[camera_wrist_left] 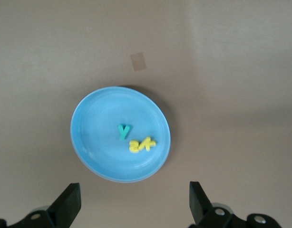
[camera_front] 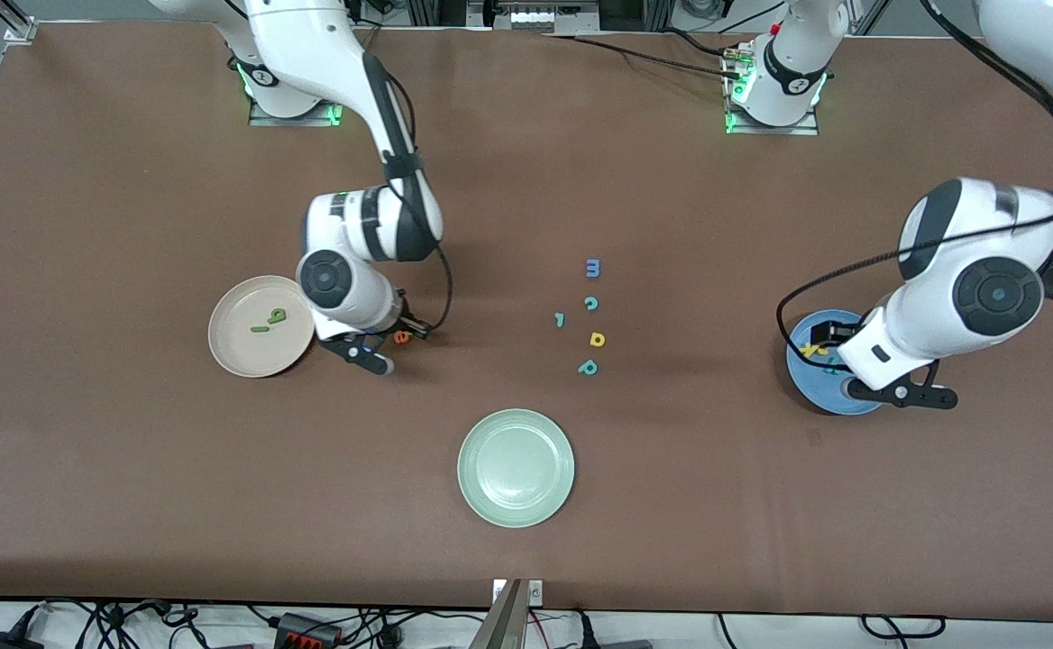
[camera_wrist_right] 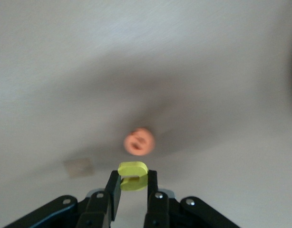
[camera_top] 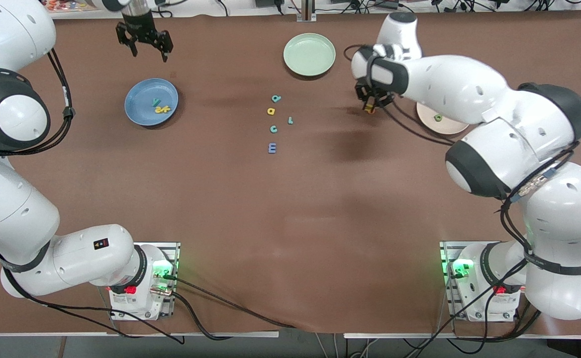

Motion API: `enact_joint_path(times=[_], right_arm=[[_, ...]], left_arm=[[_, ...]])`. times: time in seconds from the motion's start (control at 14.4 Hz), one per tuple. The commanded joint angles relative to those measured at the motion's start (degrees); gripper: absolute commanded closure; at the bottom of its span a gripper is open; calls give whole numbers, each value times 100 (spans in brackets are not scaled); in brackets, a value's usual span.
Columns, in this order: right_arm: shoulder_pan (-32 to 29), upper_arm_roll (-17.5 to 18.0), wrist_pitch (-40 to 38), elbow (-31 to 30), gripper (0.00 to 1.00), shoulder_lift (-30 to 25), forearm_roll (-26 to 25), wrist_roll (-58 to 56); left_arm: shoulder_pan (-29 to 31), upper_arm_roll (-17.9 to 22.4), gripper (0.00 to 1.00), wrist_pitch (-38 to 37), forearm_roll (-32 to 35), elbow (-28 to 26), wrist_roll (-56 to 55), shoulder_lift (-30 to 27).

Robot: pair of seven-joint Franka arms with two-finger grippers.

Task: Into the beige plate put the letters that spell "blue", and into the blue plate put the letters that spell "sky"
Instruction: 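Drop yellow u on beige plate while the left gripper drops blue y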

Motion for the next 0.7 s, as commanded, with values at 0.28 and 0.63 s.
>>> enact_joint_path(times=[0.28, 0.63], right_arm=[[-123, -1347, -731, -909, 87, -205, -34, -2937], [-334, -1374, -556, -1200, 84, -100, -34, -3459]], left_arm=[[77, -643, 0, -1560, 2, 1277, 41, 4], [-167, 55, 0, -1562, -890, 1410, 569, -468]])
